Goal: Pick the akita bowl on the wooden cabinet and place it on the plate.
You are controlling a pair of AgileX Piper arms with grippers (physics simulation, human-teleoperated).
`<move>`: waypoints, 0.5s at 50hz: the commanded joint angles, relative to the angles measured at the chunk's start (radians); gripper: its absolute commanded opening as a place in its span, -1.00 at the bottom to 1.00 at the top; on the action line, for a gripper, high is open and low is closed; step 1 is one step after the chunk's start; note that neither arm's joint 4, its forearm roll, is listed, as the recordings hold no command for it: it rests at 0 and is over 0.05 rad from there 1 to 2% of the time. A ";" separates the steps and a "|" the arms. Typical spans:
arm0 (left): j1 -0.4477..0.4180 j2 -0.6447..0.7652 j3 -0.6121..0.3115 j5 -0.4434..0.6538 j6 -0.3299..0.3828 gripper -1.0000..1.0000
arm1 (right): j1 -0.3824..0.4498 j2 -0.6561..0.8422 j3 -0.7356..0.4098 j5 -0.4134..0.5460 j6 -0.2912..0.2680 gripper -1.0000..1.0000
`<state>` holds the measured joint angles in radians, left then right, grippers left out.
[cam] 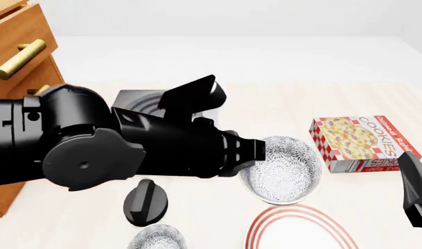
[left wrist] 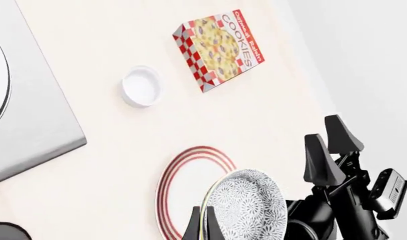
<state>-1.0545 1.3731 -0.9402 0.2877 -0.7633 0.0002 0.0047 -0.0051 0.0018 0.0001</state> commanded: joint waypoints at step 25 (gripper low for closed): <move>-0.034 0.100 0.022 -0.076 -0.033 -1.00 | 0.000 0.000 0.000 0.000 0.000 1.00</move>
<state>-1.0768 1.4511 -0.9152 0.2278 -0.7938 0.0001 0.0047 -0.0052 0.0018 0.0001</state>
